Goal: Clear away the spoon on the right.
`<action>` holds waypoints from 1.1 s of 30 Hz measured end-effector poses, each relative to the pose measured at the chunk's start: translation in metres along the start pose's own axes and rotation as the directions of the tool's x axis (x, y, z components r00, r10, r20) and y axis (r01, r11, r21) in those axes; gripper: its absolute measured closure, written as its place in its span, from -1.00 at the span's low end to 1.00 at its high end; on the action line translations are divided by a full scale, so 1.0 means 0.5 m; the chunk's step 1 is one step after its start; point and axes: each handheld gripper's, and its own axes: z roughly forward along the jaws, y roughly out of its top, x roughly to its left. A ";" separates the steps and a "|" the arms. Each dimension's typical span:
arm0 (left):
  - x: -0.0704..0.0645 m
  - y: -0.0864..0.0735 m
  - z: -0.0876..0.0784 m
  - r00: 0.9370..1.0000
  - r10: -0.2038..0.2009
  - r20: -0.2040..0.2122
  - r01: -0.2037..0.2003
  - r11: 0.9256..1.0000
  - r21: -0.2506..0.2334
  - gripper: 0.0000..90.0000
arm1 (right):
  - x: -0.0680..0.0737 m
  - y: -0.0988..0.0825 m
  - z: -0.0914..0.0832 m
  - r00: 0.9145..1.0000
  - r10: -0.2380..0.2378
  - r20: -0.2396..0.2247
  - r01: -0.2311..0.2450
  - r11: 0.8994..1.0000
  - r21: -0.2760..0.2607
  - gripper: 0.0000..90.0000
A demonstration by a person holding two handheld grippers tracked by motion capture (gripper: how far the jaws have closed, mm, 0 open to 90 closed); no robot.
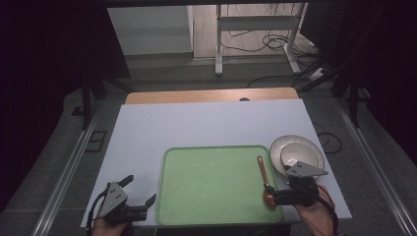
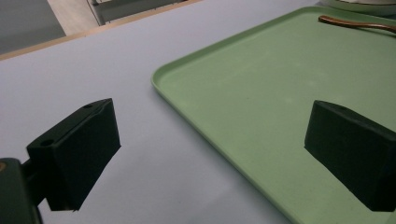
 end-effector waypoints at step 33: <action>0.000 0.000 0.000 1.000 0.000 -0.001 0.000 1.000 0.002 -0.93 | -0.016 -0.045 -0.060 0.997 0.028 0.078 -0.025 0.999 -0.031 -0.96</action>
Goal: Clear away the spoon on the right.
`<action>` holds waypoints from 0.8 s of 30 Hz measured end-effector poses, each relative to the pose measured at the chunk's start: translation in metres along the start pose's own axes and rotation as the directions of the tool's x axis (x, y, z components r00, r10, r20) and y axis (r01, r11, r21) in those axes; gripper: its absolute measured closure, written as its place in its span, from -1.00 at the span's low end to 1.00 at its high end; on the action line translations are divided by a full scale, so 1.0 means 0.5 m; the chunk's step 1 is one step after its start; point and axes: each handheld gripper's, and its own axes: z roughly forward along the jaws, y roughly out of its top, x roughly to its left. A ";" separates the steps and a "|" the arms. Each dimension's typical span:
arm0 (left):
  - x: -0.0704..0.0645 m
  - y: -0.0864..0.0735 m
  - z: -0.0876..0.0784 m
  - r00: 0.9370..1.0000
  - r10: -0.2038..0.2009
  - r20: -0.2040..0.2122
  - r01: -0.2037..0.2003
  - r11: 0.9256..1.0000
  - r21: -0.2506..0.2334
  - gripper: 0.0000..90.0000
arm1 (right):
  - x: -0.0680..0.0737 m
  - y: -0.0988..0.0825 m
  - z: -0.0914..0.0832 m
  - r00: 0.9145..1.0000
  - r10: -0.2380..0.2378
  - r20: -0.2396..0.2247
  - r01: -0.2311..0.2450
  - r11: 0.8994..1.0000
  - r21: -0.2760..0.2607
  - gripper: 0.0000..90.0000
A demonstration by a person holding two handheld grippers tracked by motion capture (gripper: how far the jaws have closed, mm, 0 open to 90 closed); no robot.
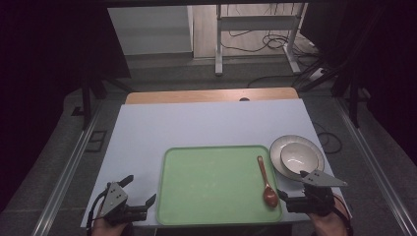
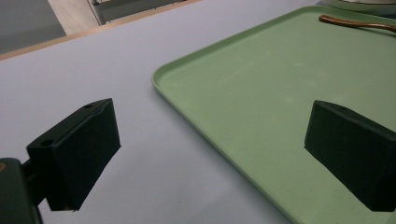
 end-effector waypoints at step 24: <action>0.000 0.000 0.000 1.000 -0.002 0.000 0.002 1.000 -0.001 -0.93 | -0.026 -0.055 -0.046 0.997 0.061 0.053 -0.060 0.998 -0.030 -0.96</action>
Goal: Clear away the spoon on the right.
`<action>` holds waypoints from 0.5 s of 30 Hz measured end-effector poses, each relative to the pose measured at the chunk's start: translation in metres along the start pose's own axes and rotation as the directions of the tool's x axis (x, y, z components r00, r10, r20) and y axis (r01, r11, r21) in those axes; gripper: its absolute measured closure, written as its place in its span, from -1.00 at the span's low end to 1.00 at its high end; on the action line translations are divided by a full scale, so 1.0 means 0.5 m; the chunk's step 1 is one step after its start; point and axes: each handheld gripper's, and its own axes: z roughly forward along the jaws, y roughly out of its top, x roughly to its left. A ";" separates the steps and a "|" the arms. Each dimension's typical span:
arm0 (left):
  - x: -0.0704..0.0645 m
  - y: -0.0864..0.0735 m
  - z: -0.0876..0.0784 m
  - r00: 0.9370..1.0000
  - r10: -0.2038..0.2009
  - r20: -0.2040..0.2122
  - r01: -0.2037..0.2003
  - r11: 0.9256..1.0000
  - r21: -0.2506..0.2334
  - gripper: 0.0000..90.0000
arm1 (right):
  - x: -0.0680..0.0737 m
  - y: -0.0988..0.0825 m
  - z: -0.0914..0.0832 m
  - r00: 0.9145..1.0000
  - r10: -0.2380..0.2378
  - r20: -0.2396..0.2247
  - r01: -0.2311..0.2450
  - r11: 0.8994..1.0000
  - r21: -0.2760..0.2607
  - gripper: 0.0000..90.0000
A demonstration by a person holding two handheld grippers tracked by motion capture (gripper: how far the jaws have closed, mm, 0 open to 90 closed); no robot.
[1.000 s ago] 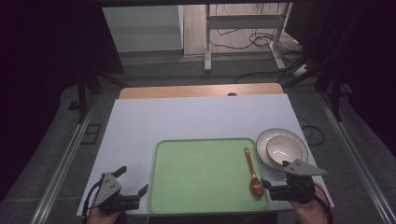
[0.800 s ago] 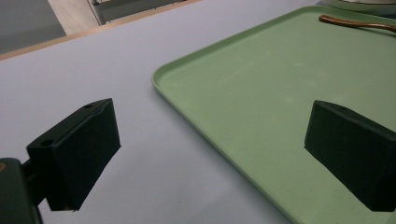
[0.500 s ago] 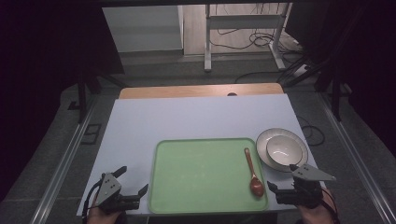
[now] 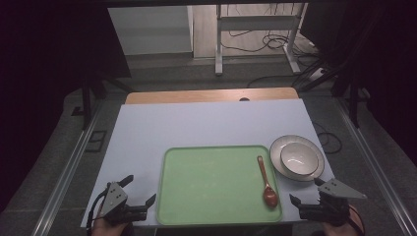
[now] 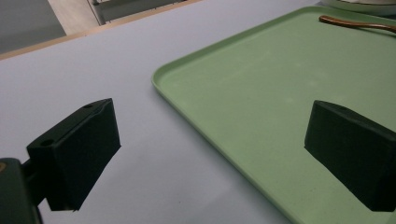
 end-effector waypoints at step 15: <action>0.000 0.000 0.000 1.000 0.000 0.000 0.000 1.000 0.000 -0.93 | -0.027 -0.038 -0.007 0.996 0.082 -0.019 -0.082 0.997 0.015 -0.96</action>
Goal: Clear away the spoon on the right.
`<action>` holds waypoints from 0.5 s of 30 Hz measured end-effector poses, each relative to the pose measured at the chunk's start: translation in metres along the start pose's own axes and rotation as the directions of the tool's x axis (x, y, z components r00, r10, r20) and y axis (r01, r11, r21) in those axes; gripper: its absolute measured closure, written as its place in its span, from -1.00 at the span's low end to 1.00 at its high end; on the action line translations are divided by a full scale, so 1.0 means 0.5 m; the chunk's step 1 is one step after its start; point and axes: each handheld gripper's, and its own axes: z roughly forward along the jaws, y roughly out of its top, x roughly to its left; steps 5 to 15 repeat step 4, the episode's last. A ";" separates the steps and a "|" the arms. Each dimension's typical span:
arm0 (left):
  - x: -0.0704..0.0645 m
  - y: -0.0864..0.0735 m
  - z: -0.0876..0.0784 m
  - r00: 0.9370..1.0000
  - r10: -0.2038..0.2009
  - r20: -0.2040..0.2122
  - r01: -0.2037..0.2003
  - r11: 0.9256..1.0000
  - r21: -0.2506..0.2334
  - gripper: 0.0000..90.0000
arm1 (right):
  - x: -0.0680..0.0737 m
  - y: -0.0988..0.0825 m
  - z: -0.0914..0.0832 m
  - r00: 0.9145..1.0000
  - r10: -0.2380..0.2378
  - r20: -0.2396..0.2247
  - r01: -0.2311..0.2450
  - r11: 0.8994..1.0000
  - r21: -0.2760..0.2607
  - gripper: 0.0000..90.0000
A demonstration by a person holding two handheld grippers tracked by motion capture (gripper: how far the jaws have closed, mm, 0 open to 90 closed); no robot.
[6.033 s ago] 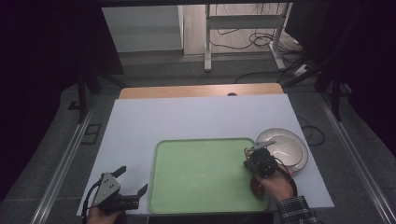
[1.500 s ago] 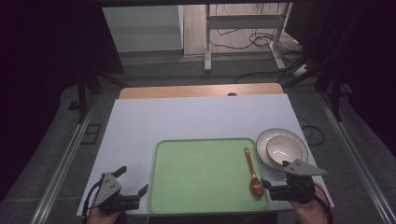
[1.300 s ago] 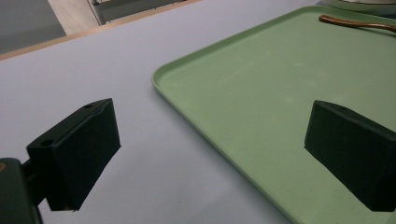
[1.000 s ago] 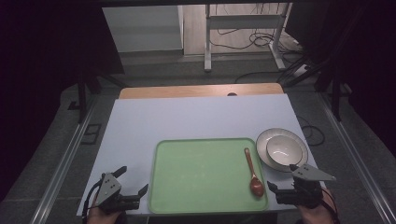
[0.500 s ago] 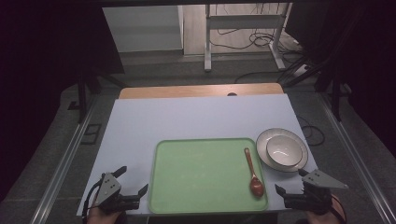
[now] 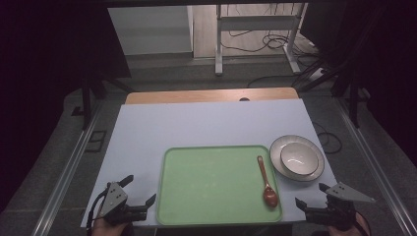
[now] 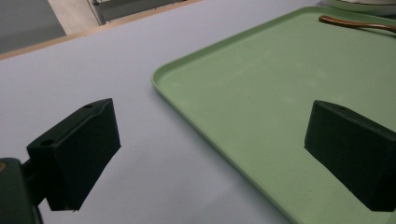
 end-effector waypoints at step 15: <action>0.000 0.001 0.001 1.000 -0.003 0.000 0.003 1.000 0.001 -0.93 | -0.002 -0.001 0.005 0.999 0.025 -0.028 -0.025 1.000 0.004 -0.96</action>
